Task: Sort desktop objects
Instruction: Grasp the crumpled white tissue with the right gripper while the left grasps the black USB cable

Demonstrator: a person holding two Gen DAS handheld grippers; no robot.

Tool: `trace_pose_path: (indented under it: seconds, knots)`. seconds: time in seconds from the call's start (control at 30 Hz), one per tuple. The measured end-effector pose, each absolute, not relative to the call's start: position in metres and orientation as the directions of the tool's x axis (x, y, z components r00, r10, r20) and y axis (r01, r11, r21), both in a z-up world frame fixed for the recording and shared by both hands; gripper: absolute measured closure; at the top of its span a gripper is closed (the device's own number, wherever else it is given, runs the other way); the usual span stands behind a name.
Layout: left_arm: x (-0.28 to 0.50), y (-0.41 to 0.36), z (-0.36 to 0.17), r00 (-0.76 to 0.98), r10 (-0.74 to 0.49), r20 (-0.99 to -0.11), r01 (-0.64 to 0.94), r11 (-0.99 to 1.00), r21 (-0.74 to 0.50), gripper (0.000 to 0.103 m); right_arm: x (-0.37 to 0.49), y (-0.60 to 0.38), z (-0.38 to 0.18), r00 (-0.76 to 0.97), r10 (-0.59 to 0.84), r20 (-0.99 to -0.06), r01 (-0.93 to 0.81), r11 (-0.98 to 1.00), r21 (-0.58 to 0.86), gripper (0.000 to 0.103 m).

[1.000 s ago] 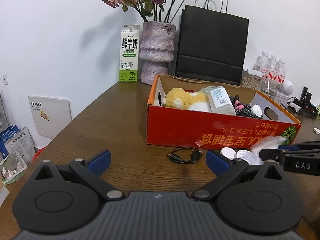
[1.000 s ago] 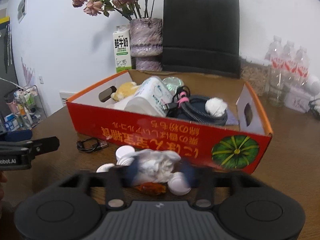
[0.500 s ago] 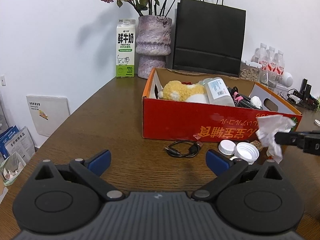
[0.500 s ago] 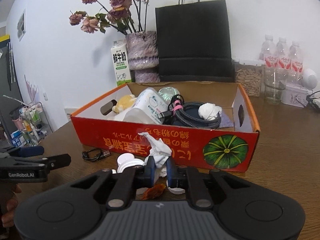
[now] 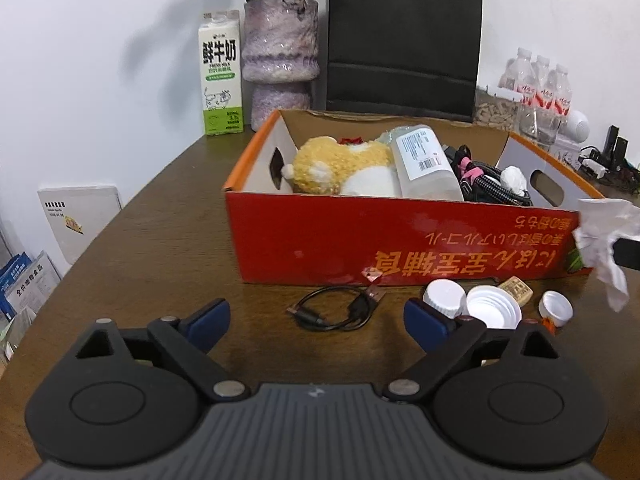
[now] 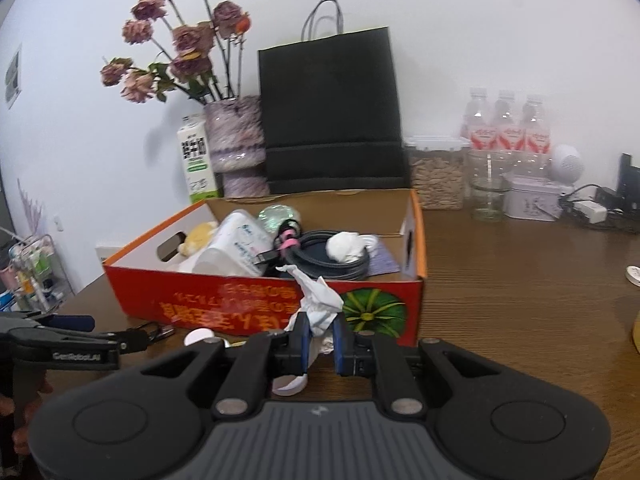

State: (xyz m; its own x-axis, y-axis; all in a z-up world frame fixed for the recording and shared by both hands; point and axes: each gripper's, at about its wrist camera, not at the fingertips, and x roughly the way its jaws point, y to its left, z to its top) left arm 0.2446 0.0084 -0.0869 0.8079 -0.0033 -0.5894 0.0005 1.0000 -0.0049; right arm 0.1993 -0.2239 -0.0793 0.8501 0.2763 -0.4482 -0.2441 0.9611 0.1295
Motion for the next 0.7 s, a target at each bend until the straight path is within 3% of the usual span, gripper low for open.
trace_pose_path:
  seconds: [0.13, 0.33, 0.4, 0.43, 0.7]
  knots:
    - [0.260, 0.007, -0.090, 0.789, 0.019, -0.614, -0.026, 1.000, -0.002, 0.009, 0.200, -0.229, -0.081, 0.853, 0.264, -0.451, -0.228, 0.965, 0.133, 0.092]
    - [0.264, 0.006, -0.094, 0.779, -0.002, -0.627, -0.006, 1.000, -0.010, 0.026, 0.199, -0.228, -0.082, 0.847, 0.270, -0.457, -0.235, 0.963, 0.133, 0.092]
    - [0.261, 0.006, -0.093, 0.785, -0.007, -0.619, 0.003, 1.000, -0.007, 0.048, 0.199, -0.227, -0.082, 0.847, 0.271, -0.458, -0.238, 0.962, 0.130, 0.092]
    - [0.259, 0.006, -0.093, 0.788, -0.009, -0.615, 0.008, 1.000, -0.005, 0.051, 0.198, -0.227, -0.083, 0.846, 0.271, -0.458, -0.238, 0.962, 0.130, 0.092]
    - [0.251, 0.005, -0.092, 0.797, -0.046, -0.602, 0.043, 0.999, -0.019, 0.054, 0.196, -0.225, -0.082, 0.848, 0.273, -0.455, -0.244, 0.962, 0.123, 0.092]
